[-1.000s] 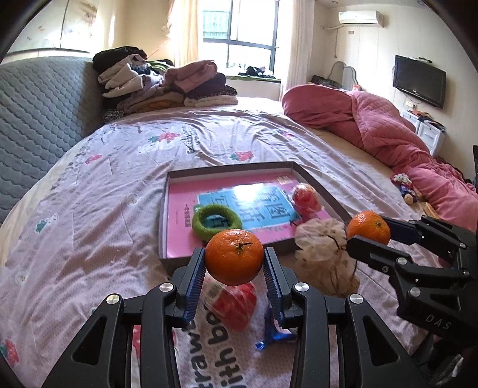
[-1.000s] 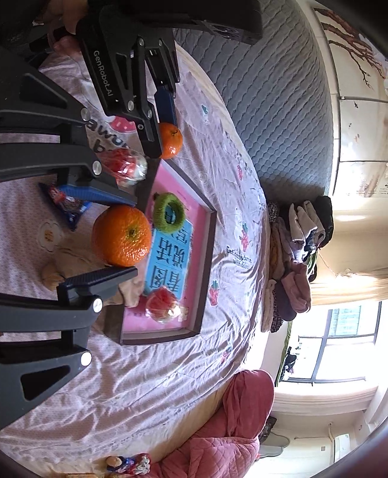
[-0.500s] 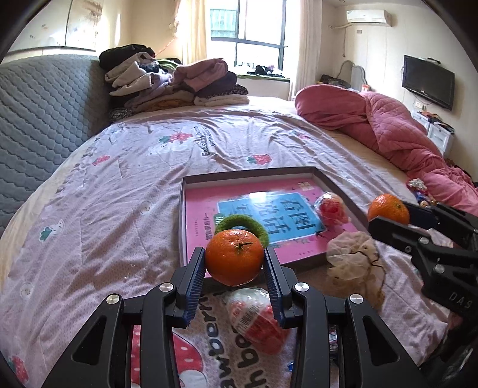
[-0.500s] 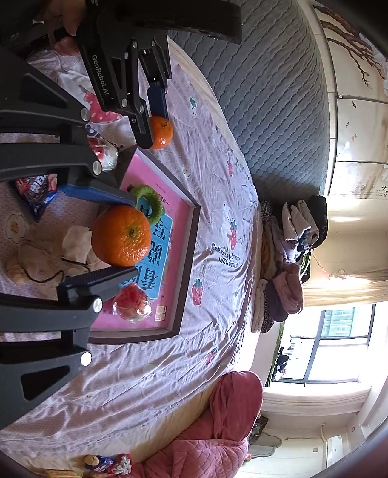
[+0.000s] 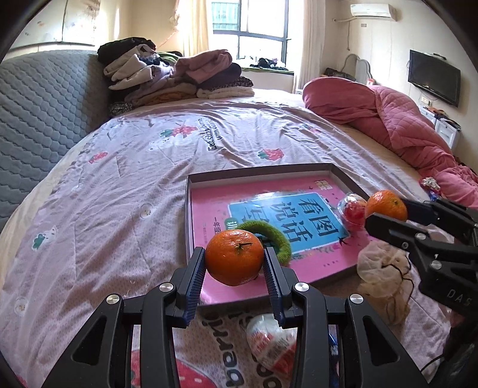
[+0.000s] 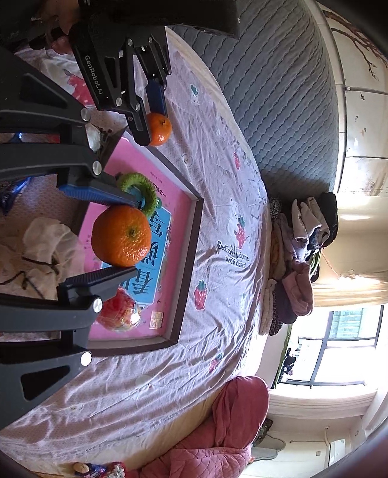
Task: Organize objects
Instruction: 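Carry the orange in the left tool over the box while the right tool carries its orange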
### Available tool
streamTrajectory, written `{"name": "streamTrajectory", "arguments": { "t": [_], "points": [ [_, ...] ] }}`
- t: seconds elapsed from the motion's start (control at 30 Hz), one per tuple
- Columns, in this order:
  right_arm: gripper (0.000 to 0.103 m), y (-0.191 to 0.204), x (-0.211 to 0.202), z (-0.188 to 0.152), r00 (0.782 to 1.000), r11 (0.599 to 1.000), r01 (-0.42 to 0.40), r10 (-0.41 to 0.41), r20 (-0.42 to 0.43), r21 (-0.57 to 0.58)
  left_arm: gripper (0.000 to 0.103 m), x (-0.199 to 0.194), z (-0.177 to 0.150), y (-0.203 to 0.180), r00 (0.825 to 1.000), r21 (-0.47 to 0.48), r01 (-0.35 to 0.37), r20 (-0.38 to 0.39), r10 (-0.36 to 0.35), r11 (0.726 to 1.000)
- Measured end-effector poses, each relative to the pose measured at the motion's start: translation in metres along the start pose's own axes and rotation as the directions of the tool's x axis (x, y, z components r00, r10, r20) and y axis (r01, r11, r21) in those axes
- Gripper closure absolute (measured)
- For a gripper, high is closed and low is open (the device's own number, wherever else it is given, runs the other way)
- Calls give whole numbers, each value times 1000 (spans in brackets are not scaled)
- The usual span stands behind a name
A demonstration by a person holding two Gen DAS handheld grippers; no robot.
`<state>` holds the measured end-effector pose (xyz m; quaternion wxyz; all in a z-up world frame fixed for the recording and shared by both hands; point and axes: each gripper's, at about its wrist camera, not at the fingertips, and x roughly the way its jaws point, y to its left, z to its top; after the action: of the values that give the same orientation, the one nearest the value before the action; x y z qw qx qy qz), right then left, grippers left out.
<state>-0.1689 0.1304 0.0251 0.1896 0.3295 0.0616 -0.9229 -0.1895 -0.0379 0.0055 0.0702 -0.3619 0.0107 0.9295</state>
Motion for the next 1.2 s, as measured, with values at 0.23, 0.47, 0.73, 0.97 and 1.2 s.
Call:
{"name": "streamTrajectory", "arguments": {
  "t": [0.23, 0.47, 0.73, 0.97, 1.2],
  "points": [
    [63, -6, 32, 0, 999, 1000, 9, -9, -46, 7, 63, 23, 1, 2, 999, 12, -9, -33, 9, 1000],
    [63, -16, 50, -4, 997, 1000, 10, -7, -82, 29, 63, 38, -4, 5, 998, 9, -15, -64, 15, 1000],
    [63, -17, 63, -9, 994, 999, -2, 6, -113, 35, 63, 46, -6, 1, 997, 24, -20, -79, 22, 1000],
    [63, -15, 79, -16, 987, 999, -1, 7, -162, 35, 63, 62, -12, -4, 991, 36, -10, -132, 14, 999],
    [63, -14, 86, -21, 982, 999, -2, 8, -186, 33, 63, 72, -16, -1, 988, 29, -8, -154, 13, 1000]
  ]
}}
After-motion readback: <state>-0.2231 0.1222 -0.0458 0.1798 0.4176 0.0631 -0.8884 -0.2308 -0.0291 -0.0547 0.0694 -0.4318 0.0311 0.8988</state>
